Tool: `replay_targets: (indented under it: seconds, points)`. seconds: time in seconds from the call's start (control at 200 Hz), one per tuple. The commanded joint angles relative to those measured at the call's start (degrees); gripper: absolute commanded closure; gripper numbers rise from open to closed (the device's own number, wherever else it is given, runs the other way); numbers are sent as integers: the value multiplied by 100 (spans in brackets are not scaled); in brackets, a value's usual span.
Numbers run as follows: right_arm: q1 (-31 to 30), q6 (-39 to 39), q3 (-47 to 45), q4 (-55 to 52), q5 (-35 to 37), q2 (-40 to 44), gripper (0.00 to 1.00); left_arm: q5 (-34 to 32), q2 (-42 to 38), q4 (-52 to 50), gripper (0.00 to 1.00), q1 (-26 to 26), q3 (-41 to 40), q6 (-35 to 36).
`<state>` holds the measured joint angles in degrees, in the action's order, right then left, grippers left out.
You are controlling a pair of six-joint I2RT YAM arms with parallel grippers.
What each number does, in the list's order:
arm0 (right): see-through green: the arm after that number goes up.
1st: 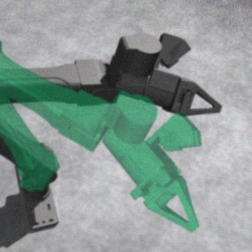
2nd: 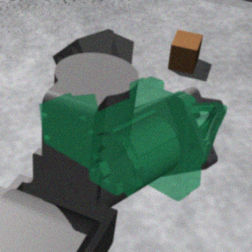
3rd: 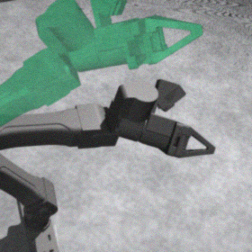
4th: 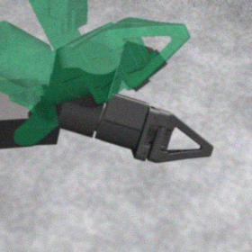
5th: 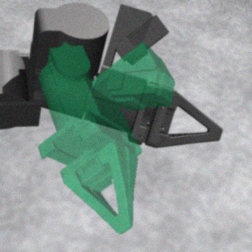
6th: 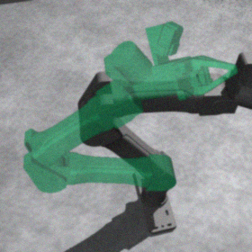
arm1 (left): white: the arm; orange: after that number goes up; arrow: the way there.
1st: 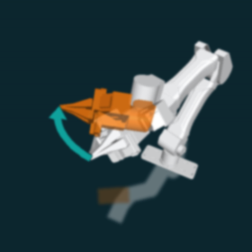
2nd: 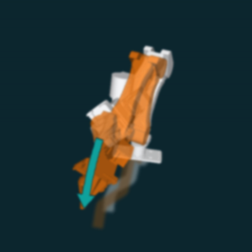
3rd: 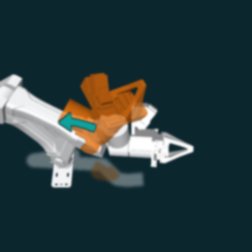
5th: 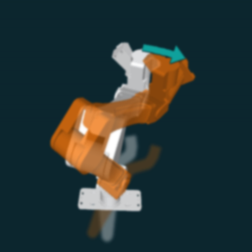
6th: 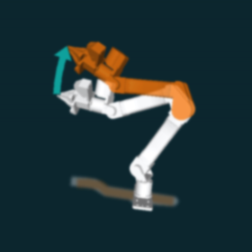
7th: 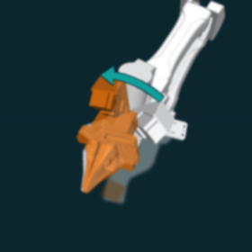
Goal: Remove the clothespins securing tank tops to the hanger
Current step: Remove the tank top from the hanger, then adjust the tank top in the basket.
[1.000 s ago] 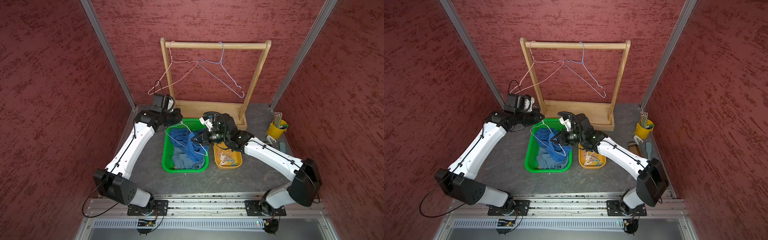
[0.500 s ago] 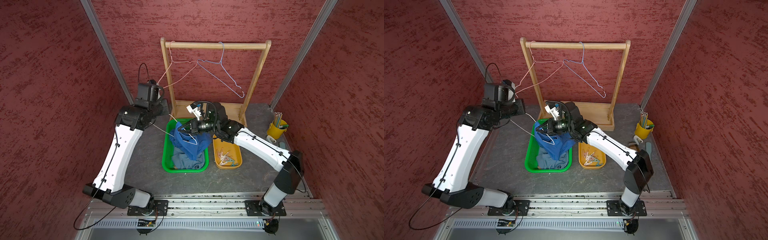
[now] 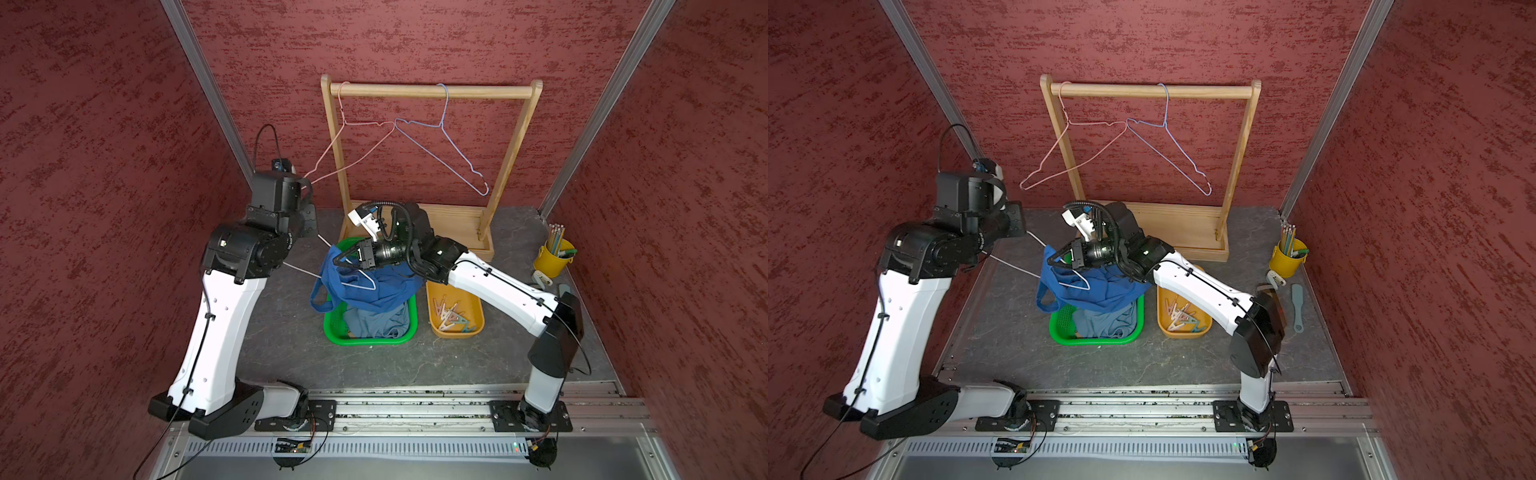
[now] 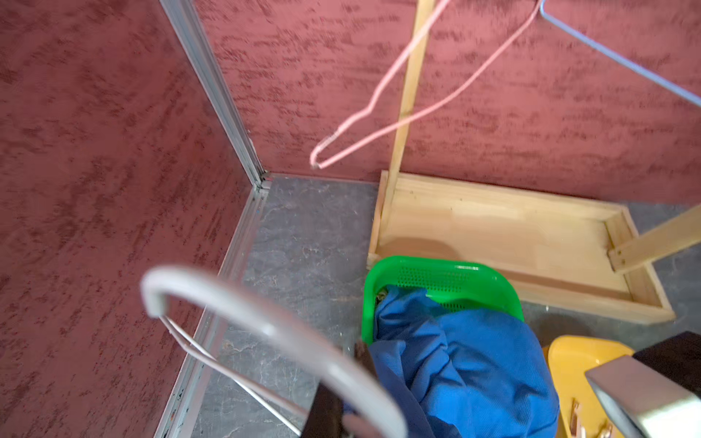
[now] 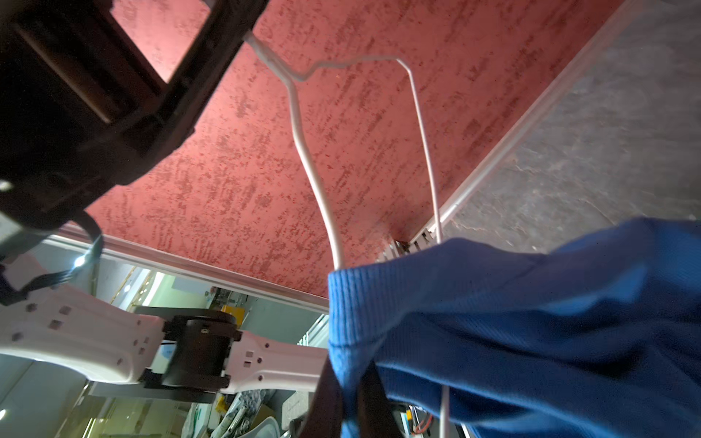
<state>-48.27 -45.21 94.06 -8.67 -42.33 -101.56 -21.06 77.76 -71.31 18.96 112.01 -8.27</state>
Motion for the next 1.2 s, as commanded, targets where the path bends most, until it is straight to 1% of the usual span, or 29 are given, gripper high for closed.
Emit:
replay_targets:
  seconds: [0.0, 0.07, 0.09, 0.13, 0.175, 0.205, 0.215, 0.286, 0.351, 0.431, 0.536, 0.681, 0.731, 0.801, 0.887, 0.942, 1.032, 1.112, 1.197]
  points:
    - [271, -287, -1317, -115, 738, 623, 85, -232, -91, 203, 100, -40, -26, 252]
    - [410, -449, -2127, 139, 931, 1112, 80, -228, -33, 244, 100, 37, -77, 326]
    - [449, -476, -2329, 181, 984, 1247, 77, -232, -25, 273, 100, 69, -103, 350]
    - [549, -505, -2667, 173, 1088, 1495, 68, -288, 0, 333, 100, 151, -169, 426]
    - [644, -506, -2968, 89, 1184, 1735, 55, -389, 39, 380, 100, 268, -212, 506]
    - [720, -500, -3141, 11, 1226, 1796, 48, -460, 68, 402, 100, 342, -236, 565]
    - [742, -502, -3186, -11, 1233, 1933, 46, -482, 78, 408, 100, 375, -233, 584]
    - [878, -450, -3442, -203, 1303, 2189, 38, -700, 149, 448, 100, 569, -249, 735]
    - [965, -364, -3516, -513, 1413, 2307, 36, -996, 230, 478, 100, 770, -242, 924]
    - [1042, -283, -3535, -906, 1613, 2373, 35, -1539, 323, 541, 100, 1011, -264, 1215]
    - [1065, -330, -3482, -1136, 1735, 2365, 32, -2115, 356, 661, 100, 1208, -410, 1524]
    - [992, -521, -3028, -977, 1450, 2183, 28, -2499, 493, 703, 100, 1502, -655, 1574]
    - [945, -496, -2790, -1021, 1397, 2050, 27, -2586, 549, 942, 100, 1567, -922, 1698]
    - [887, -463, -2495, -1084, 1338, 1864, 27, -2907, 602, 1396, 100, 1662, -1329, 1837]
    - [784, -405, -2227, -1181, 1245, 1563, 27, -2944, 438, 2181, 100, 1610, -1873, 1958]
    - [696, -293, -2028, -1500, 1273, 1418, 26, -3017, 392, 2304, 100, 1540, -1895, 1936]
    - [503, -38, -1624, -2166, 1474, 1124, 25, -3038, 467, 1774, 100, 1316, -1472, 1703]
    - [375, 175, -1311, -2684, 1669, 791, 25, -2980, 538, 990, 100, 1015, -985, 1276]
    - [311, 430, -872, -3260, 1929, 312, 24, -2808, 435, 278, 100, 668, -620, 782]
